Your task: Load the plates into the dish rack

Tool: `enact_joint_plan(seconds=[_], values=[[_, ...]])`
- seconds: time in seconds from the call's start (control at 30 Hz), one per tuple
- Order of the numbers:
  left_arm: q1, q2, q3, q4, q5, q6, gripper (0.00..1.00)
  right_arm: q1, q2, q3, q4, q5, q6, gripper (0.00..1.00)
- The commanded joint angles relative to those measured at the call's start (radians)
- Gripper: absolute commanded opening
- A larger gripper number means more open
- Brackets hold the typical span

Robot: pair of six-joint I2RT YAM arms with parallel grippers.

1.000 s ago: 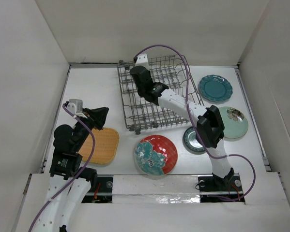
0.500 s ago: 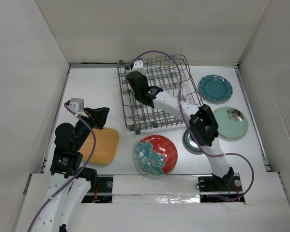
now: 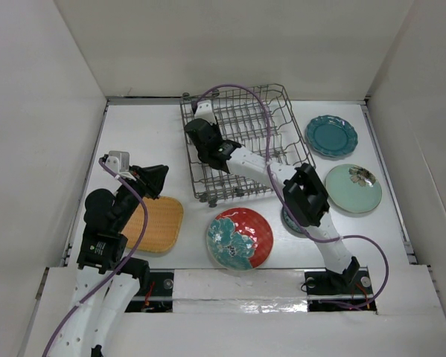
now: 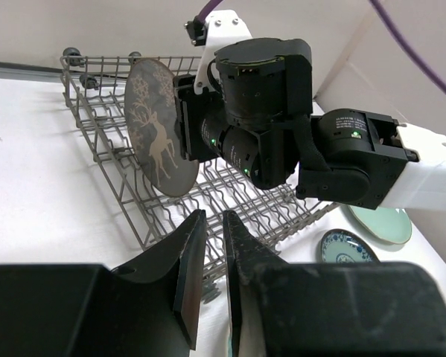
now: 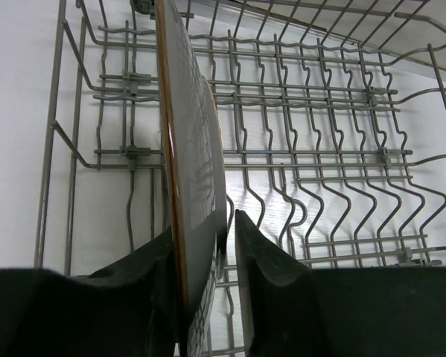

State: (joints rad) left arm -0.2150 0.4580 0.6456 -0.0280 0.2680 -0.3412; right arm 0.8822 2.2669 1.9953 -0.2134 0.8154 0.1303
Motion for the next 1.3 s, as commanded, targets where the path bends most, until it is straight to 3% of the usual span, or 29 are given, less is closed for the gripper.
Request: enact_joint_plan(seconds=[0.0,0.07,0.17,0.53,0.67,0.73,0.77,0.83,0.87,1.07,1.13,1.17,1.23,1.27], values=[[-0.004,0.005,0.017,0.030,-0.006,0.010,0.13,0.021,-0.029,0.010,0.095,0.025,0.031,0.42],[-0.004,0.004,0.017,0.030,-0.012,0.010,0.13,0.021,-0.067,-0.009,0.115,0.012,0.035,0.54],[-0.004,0.004,0.019,0.030,-0.013,0.008,0.13,0.021,-0.115,-0.032,0.128,-0.016,0.037,0.61],[-0.004,-0.018,0.019,0.030,-0.052,0.007,0.13,0.031,-0.317,-0.167,0.147,-0.123,0.072,0.64],[-0.004,-0.035,0.017,0.030,-0.073,0.005,0.12,0.043,-0.469,-0.381,0.244,-0.182,0.097,0.64],[-0.004,-0.038,0.017,0.008,-0.075,0.005,0.12,0.064,-0.591,-0.488,0.276,-0.228,0.117,0.53],[-0.004,-0.039,0.017,0.008,-0.076,0.005,0.12,0.064,-0.640,-0.556,0.337,-0.248,0.130,0.32],[-0.004,-0.038,0.016,0.008,-0.075,0.005,0.12,0.077,-0.745,-0.777,0.384,-0.307,0.155,0.05],[-0.004,-0.038,0.017,0.007,-0.066,0.004,0.12,0.077,-0.848,-0.909,0.387,-0.359,0.202,0.00],[-0.004,-0.041,0.017,0.013,-0.056,0.002,0.12,0.087,-1.205,-1.291,0.229,-0.524,0.411,0.00],[-0.004,-0.041,0.015,0.013,-0.058,0.002,0.12,0.087,-1.334,-1.392,0.142,-0.573,0.472,0.12],[-0.004,-0.038,0.017,0.013,-0.059,0.002,0.12,0.087,-1.372,-1.423,0.073,-0.597,0.527,0.37],[-0.004,-0.039,0.017,0.011,-0.056,0.004,0.12,0.087,-1.464,-1.484,-0.043,-0.651,0.622,0.64],[-0.004,-0.039,0.017,0.011,-0.058,0.004,0.12,0.087,-1.489,-1.503,-0.076,-0.651,0.655,0.70]])
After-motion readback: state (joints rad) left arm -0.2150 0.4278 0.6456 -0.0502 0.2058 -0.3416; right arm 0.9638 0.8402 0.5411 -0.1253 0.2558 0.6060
